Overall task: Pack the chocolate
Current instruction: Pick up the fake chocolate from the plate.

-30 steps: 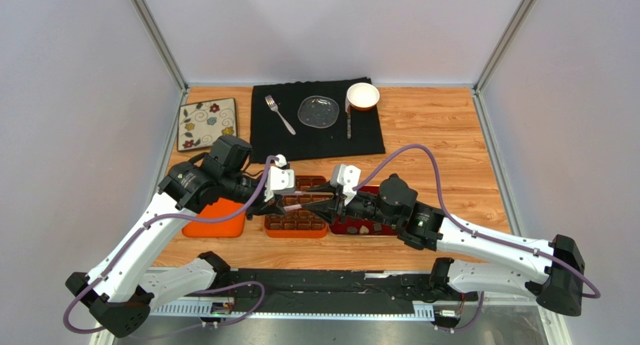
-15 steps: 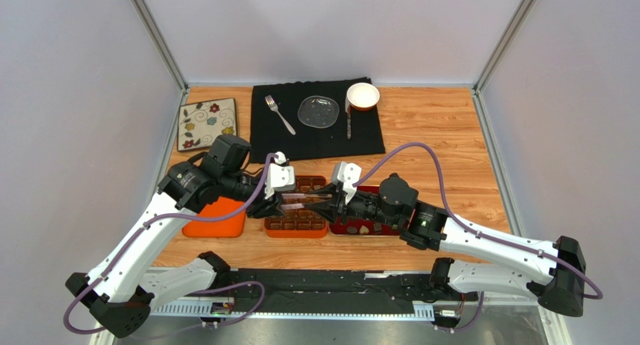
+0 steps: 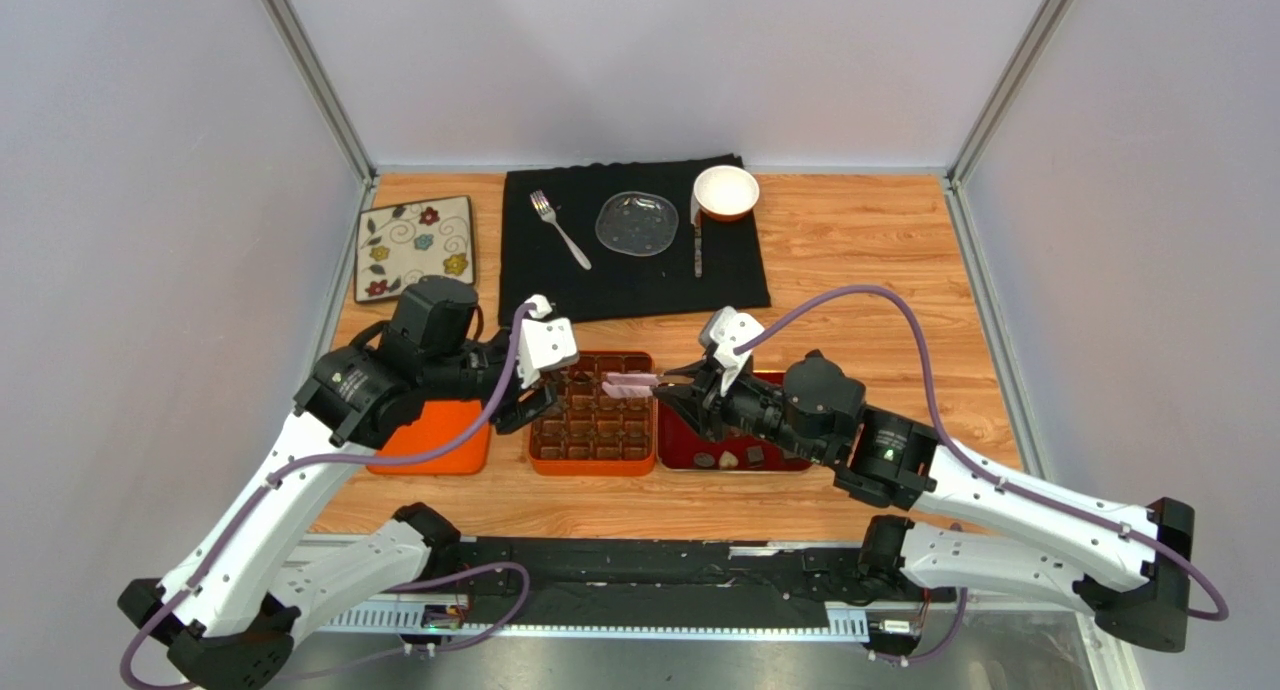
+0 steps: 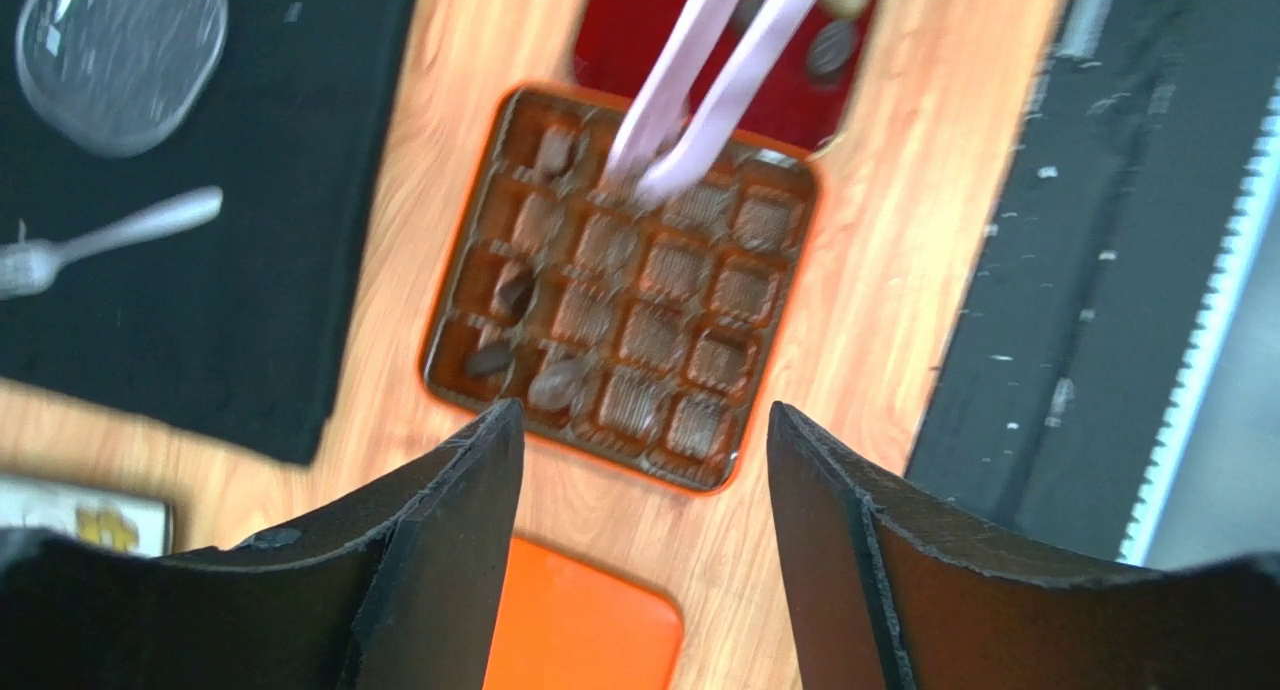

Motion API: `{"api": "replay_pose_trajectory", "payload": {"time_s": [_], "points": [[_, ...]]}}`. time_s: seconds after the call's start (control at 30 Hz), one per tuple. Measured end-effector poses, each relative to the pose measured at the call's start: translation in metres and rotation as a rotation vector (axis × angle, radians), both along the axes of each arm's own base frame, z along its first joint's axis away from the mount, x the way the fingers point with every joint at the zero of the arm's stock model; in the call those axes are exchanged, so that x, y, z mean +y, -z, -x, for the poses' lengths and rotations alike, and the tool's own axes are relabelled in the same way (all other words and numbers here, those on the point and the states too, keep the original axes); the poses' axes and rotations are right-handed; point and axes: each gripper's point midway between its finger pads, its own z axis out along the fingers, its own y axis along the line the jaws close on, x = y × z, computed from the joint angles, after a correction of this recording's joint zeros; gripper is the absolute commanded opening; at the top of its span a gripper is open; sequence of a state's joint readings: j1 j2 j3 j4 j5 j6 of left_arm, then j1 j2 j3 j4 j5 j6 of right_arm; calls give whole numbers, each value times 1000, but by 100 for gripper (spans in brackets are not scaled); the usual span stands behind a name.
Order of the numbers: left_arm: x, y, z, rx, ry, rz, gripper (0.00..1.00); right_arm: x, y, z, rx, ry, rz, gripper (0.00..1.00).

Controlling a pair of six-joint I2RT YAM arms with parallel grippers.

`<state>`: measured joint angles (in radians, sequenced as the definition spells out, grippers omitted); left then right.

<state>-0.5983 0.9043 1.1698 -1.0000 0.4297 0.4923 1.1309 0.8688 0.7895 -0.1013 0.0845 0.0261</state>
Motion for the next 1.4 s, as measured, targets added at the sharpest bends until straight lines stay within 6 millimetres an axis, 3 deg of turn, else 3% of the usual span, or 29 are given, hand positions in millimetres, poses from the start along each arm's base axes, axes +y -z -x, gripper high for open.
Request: {"api": "replay_pose_trajectory", "payload": {"time_s": [0.17,0.3,0.67,1.07,1.4], "points": [[23,26,-26,54,-157,-15,55,-28,12,-8,46,121,53,25],[41,49,-49,131,-269,-16,54,-50,19,-10,66,201,70,26],[50,105,-54,362,-332,3,49,-84,69,-10,162,327,180,27],[46,106,-54,401,-328,50,48,-92,100,-8,239,376,240,33],[45,107,-51,410,-319,62,46,-92,113,-10,259,396,274,34]]}}
